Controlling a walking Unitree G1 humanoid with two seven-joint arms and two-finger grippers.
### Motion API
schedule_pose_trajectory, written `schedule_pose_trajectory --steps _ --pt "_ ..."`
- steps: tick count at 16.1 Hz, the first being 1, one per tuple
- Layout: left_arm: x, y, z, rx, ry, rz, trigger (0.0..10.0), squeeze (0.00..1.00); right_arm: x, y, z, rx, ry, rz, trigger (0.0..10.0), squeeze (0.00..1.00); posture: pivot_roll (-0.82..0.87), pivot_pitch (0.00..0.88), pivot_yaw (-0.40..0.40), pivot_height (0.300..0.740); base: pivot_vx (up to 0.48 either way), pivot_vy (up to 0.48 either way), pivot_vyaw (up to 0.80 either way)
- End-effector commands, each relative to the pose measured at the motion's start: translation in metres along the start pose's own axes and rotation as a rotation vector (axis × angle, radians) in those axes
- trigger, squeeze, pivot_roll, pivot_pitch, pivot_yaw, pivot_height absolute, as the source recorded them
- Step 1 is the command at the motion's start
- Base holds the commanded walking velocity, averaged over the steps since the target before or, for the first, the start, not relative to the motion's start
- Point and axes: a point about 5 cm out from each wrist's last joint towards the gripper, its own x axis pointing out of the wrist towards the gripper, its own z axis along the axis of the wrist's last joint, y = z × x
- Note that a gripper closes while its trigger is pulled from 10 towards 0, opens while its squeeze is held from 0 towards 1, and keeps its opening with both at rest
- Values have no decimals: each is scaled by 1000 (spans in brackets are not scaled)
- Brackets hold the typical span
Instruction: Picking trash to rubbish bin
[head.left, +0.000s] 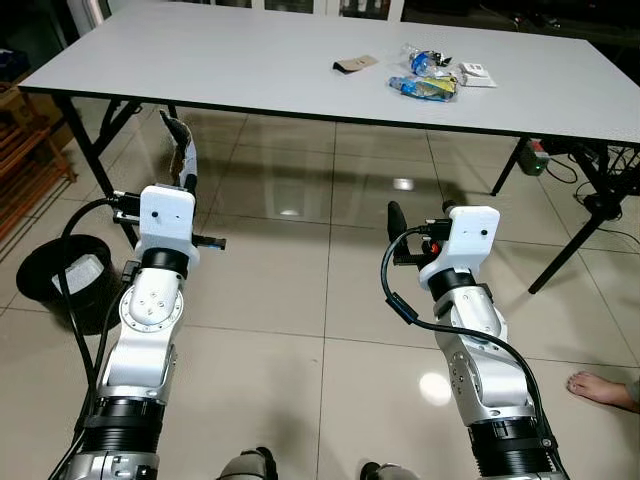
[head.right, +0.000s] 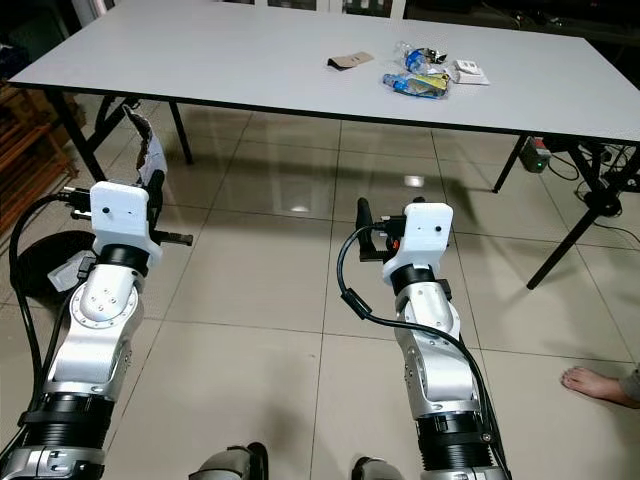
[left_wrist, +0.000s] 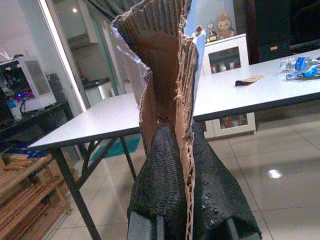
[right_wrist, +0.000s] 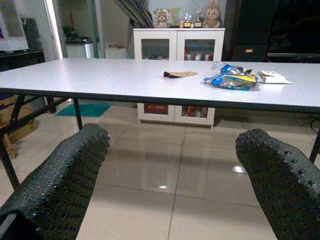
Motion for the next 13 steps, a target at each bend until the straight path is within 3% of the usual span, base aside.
schedule_pose_trajectory --steps 1,13 --pt "-1 1 -1 -4 2 0 10000 0 0 -3 -2 -3 15 -4 10000 0 -28 149 -33 740 0 0 0" --pt "-1 1 -2 -7 12 -4 10000 0 0 -3 -3 -4 23 -4 10000 0 -27 152 -33 740 0 0 0"
